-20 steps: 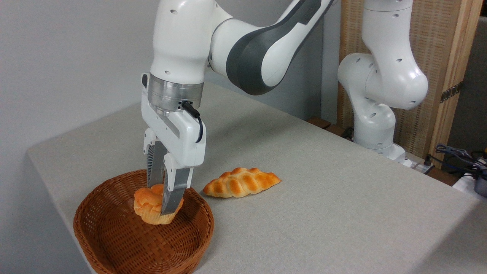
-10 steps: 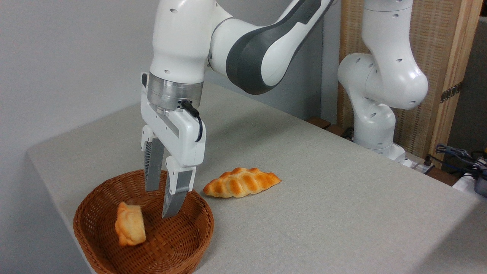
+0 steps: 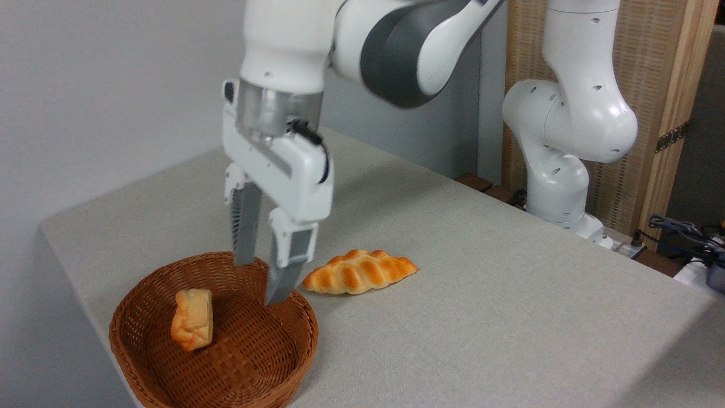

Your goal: Put bread into the basket

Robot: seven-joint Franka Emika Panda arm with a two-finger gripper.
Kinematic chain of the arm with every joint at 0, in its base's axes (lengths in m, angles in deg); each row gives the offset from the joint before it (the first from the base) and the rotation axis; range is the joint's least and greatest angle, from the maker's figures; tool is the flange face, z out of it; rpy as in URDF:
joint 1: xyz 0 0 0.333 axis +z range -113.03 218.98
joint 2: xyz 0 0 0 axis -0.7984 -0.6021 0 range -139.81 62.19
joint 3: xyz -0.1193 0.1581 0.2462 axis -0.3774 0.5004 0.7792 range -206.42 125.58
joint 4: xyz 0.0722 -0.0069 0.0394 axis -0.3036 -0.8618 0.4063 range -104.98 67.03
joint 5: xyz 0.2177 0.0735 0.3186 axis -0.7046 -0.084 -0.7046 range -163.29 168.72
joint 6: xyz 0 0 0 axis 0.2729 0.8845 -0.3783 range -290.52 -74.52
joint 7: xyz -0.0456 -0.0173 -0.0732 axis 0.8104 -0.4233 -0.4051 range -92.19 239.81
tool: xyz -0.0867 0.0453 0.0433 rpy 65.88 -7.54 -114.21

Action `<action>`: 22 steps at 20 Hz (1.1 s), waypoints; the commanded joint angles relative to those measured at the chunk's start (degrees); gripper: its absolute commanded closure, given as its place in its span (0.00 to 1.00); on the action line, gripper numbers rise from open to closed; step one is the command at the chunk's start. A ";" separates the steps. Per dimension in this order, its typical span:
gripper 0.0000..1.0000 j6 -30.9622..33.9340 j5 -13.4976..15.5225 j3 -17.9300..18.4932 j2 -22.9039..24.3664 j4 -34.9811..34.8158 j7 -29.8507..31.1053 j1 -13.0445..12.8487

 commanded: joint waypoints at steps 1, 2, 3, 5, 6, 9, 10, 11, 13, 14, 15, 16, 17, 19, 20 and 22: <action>0.00 9.62 0.69 0.86 3.18 2.56 1.38 -0.24; 0.00 11.13 0.61 0.86 3.18 3.36 2.17 -0.24; 0.00 13.93 0.60 0.77 3.10 5.20 3.66 -0.24; 0.00 16.93 -0.09 0.60 3.01 6.79 5.24 -0.24; 0.00 17.99 -1.40 0.51 3.01 6.97 6.30 -0.33; 0.00 18.26 -2.99 0.16 2.92 6.88 9.72 -0.59; 0.00 18.26 -4.13 -0.02 2.75 6.88 10.26 -0.68; 0.00 18.26 -4.58 -0.02 2.66 6.88 10.26 -0.68; 0.00 18.17 -5.81 -0.11 2.05 6.89 10.26 -0.68; 0.00 18.17 -5.81 -0.37 1.69 6.97 10.61 -0.77; 0.00 18.17 -5.90 -0.72 1.69 6.97 11.83 -0.77; 0.00 18.17 -5.90 -0.90 1.69 6.89 12.71 -0.77; 0.00 18.17 -5.90 -0.99 1.60 6.88 14.29 -0.77; 0.00 18.17 -5.90 -1.25 1.60 6.97 14.13 -0.86; 0.00 18.17 -5.90 -1.25 1.43 6.97 14.04 -0.86; 0.00 18.17 -5.81 -1.34 0.90 6.97 14.04 -0.86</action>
